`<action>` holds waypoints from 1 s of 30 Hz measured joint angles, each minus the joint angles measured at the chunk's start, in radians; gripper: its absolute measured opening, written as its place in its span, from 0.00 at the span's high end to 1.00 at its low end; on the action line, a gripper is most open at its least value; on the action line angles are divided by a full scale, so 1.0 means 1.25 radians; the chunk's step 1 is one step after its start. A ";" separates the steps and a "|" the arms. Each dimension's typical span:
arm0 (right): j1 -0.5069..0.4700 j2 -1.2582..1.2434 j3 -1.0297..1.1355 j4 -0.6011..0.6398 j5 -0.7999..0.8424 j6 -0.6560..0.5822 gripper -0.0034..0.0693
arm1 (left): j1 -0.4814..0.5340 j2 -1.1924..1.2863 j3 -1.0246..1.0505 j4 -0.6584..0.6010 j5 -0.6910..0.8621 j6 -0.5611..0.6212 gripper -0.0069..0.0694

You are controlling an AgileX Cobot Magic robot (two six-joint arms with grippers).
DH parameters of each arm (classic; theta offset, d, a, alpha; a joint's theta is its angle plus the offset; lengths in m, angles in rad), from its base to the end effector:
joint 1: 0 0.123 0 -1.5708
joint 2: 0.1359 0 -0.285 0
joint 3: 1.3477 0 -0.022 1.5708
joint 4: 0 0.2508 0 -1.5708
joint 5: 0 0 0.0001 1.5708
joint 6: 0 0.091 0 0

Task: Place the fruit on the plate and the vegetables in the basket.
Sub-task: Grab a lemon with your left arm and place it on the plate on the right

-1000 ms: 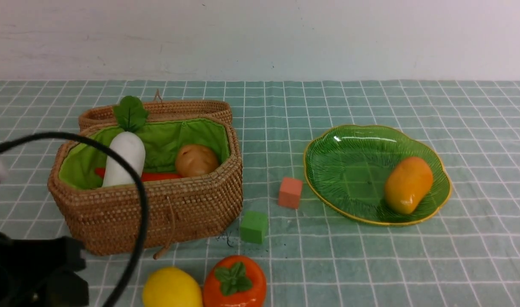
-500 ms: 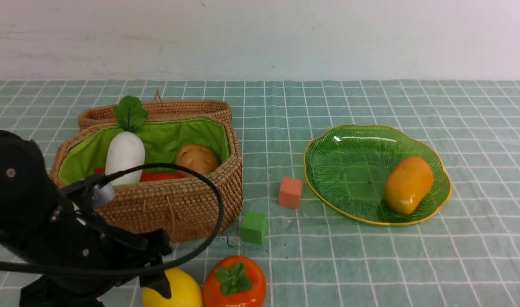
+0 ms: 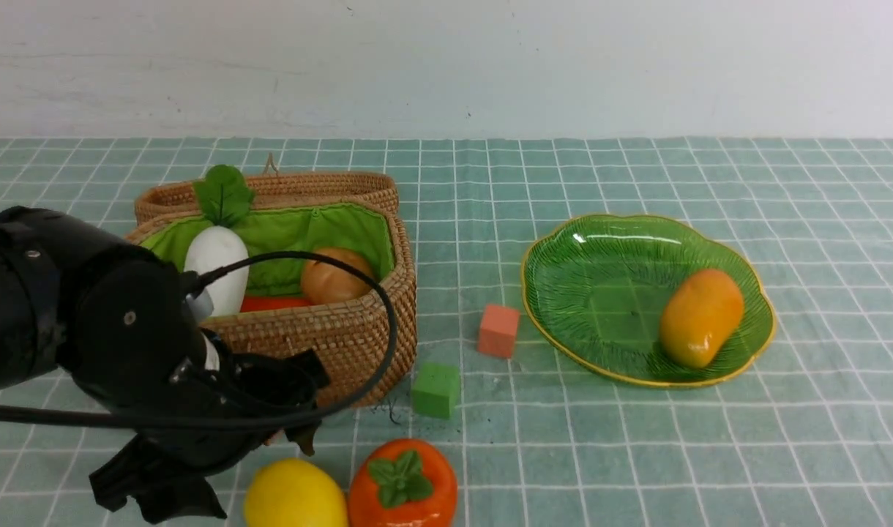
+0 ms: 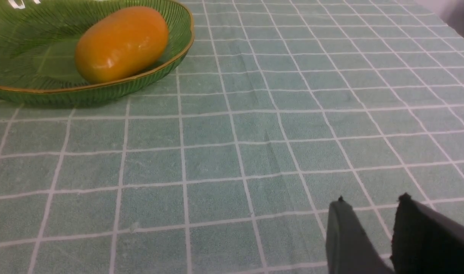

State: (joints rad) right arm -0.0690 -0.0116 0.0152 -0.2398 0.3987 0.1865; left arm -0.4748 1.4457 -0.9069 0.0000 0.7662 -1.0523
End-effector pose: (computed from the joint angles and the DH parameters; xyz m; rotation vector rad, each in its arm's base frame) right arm 0.0510 -0.0120 0.1739 0.0954 1.8749 -0.1582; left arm 0.2399 -0.1233 0.2329 -0.8160 2.7469 -0.3534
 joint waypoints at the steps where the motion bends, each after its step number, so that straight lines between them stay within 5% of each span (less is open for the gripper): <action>1: 0.000 0.000 0.000 0.000 0.000 0.000 0.67 | 0.000 0.009 0.000 -0.005 -0.005 -0.002 0.09; 30: 0.000 0.000 0.000 0.000 0.000 0.000 0.63 | 0.000 0.093 -0.005 0.007 0.010 0.109 0.17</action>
State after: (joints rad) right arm -0.0690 -0.0116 0.0152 -0.2398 0.3984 0.1865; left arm -0.4748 1.5623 -0.9135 0.0092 0.7786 -0.9155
